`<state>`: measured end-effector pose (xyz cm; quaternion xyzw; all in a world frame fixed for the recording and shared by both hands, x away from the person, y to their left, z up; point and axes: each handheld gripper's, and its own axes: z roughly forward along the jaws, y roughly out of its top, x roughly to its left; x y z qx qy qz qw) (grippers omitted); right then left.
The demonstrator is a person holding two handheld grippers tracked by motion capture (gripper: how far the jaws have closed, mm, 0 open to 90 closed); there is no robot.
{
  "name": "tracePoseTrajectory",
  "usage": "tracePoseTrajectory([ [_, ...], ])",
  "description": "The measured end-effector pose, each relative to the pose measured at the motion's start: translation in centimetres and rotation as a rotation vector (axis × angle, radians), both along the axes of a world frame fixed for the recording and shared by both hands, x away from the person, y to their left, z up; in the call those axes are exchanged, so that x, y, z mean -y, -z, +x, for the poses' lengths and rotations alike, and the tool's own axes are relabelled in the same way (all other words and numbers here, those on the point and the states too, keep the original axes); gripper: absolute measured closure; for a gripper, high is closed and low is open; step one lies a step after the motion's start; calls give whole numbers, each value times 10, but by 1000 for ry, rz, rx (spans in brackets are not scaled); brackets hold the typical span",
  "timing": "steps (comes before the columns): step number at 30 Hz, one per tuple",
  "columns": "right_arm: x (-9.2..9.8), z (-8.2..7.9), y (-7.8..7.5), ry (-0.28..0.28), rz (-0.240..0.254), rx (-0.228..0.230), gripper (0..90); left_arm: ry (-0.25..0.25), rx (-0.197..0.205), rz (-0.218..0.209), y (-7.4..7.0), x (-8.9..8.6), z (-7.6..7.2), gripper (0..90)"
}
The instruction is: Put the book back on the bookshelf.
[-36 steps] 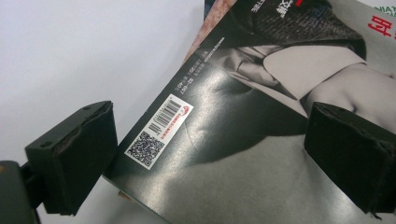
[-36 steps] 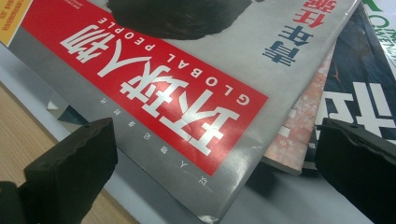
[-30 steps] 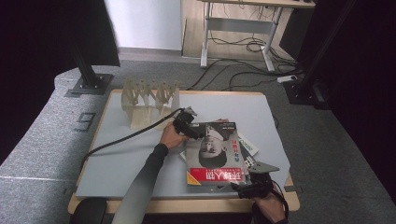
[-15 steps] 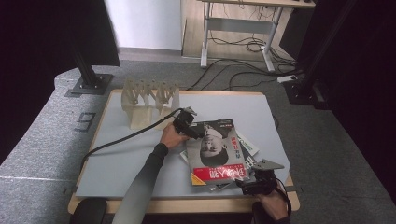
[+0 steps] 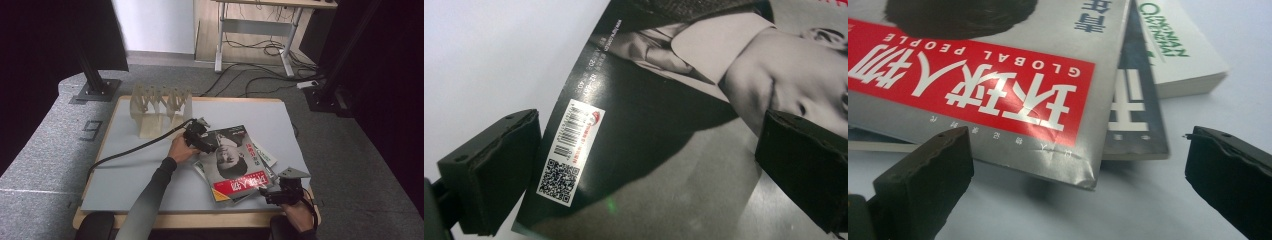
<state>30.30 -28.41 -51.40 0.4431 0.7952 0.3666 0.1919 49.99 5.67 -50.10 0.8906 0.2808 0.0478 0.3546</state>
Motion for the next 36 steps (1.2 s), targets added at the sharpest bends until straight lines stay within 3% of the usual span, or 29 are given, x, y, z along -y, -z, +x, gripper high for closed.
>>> tracePoseTrajectory([
  [3, 4, 1, 0, 19, 2, 4, 0, -6, -26, -21, 2, -5, -3, 0],
  [12, 12, 8, -1, 53, -7, 9, 0, -6, -6, 5, 0, -15, -20, 0],
  [19, 16, 13, -2, 52, -1, 0, 0, -6, 21, 60, -5, -18, -36, 0],
  [25, 16, 15, -3, 74, -14, 13, 0, -17, -11, 11, -1, -29, -45, 0],
  [30, 17, 19, -4, 80, -20, 12, 0, -12, 4, 36, -2, -32, -53, 0],
  [36, 17, 23, -4, 89, -18, 10, 0, -16, 0, 35, 0, -38, -62, 0],
])
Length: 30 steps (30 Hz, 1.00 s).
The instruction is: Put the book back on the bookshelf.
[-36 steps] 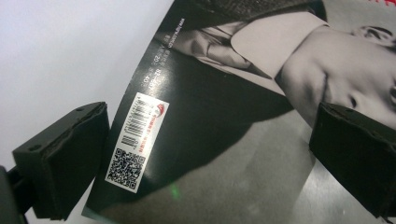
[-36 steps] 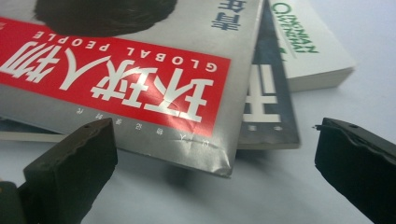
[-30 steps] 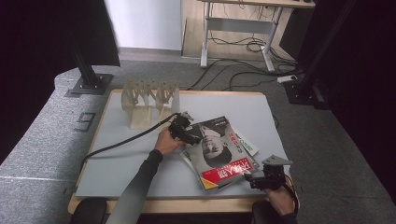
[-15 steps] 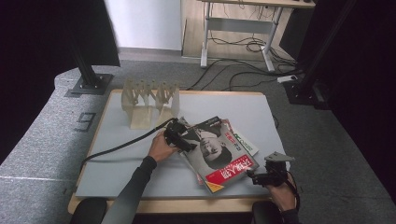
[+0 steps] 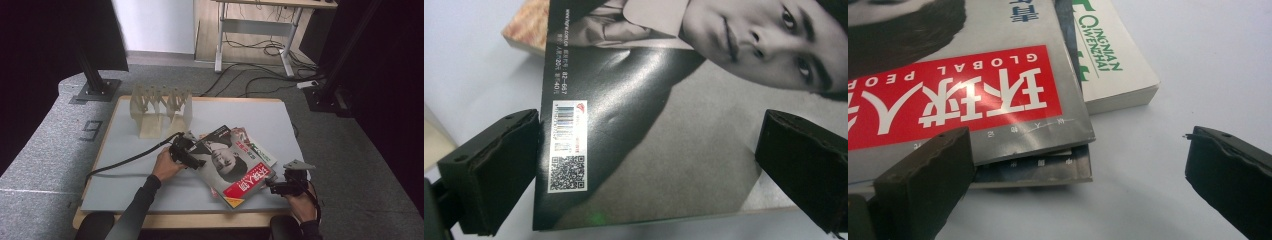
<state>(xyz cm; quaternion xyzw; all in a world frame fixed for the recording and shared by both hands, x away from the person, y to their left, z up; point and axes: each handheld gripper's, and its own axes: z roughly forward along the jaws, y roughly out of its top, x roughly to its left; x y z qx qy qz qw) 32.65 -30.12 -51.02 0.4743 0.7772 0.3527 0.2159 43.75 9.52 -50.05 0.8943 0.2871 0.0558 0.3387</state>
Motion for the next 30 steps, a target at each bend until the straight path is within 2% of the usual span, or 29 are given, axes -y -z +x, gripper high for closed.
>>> tracePoseTrajectory([
  [10, 0, 11, 0, 16, 0, -1, 0, -6, 2, -8, 2, -12, -18, 0],
  [19, -1, 24, 1, 30, 4, 0, 0, 5, 3, -59, -1, -18, -32, 0],
  [21, -1, 27, 0, 33, 3, -1, 0, 7, 4, -51, 0, -19, -34, 0],
  [25, -2, 34, 0, 40, -2, 1, 0, -11, 3, -4, 7, -22, -32, 0],
  [28, -4, 39, 0, 41, 0, 3, 0, -15, -26, -8, 14, -23, -27, 0],
  [30, -5, 42, 1, 44, 0, 5, 0, -18, -26, -7, 15, -22, -27, 0],
])
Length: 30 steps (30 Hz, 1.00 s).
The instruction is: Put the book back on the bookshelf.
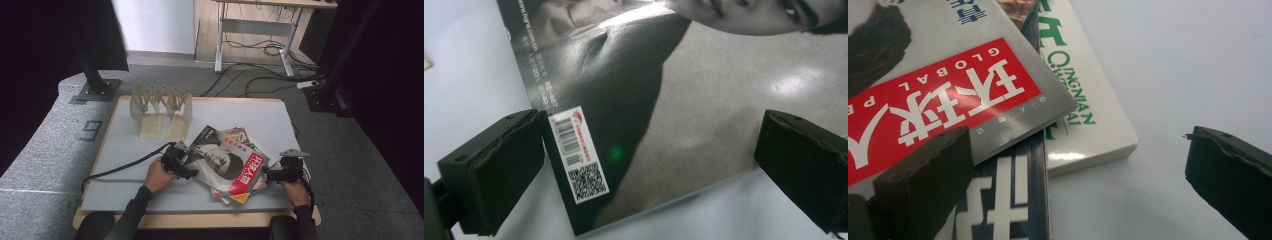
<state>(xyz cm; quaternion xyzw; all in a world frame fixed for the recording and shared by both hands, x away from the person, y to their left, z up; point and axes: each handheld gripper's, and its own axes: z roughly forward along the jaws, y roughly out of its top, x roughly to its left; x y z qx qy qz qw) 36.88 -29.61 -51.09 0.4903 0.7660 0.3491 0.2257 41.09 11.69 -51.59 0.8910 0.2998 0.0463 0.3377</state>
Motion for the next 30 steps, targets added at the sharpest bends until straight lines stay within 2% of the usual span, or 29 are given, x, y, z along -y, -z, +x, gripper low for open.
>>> tracePoseTrajectory([
  [6, -1, 9, -1, 6, -8, 1, 0, 10, -6, 8, -2, -3, -4, 0],
  [17, -5, 24, -1, 13, -26, 1, 0, -24, -27, -25, 1, -5, 1, 0],
  [25, -7, 36, -1, 30, -48, 10, 0, -1, -54, -27, 3, -8, -9, 0],
  [30, -7, 43, 0, 34, -51, 3, 0, 6, -51, -38, 6, -9, -20, 0],
])
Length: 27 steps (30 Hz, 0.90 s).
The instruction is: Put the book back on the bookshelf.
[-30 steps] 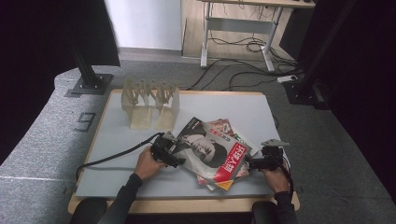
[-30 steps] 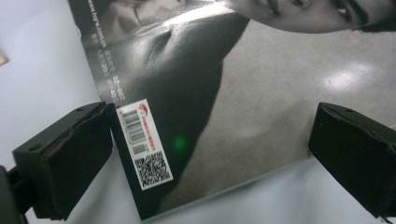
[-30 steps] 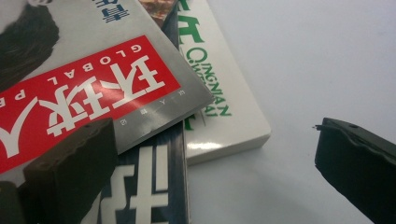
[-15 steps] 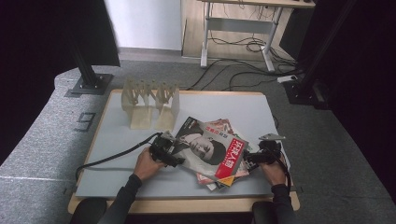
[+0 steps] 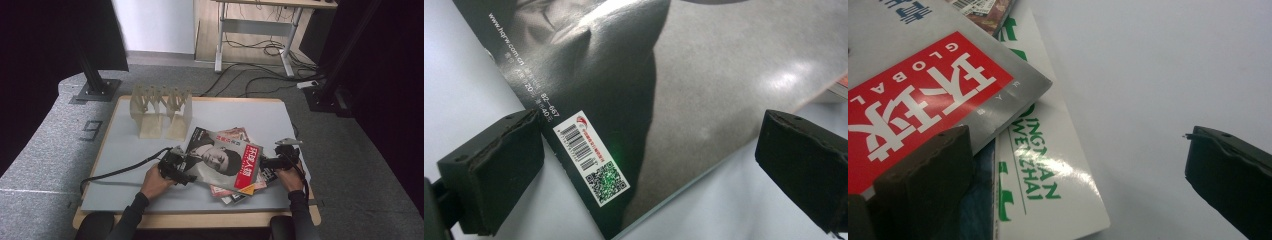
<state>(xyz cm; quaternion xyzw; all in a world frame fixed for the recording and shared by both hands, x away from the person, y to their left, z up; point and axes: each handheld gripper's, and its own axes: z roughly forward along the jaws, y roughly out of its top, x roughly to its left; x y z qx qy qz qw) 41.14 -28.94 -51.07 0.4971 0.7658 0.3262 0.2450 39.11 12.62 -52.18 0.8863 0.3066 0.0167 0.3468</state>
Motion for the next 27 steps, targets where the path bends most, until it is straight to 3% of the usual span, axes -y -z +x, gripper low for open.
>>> tracePoseTrajectory([
  [9, 1, 12, 3, 8, 27, -4, 0, 23, 14, -17, 2, -1, -26, 0],
  [18, -6, 24, 0, 11, -4, 0, 0, 14, 36, -58, 6, 0, -48, 0],
  [23, -6, 17, -4, -9, -27, -2, 0, 18, 56, -55, 0, -3, -44, 0],
  [27, -6, 0, -14, -37, 0, 24, 0, 0, 60, -96, -7, -4, -33, 0],
])
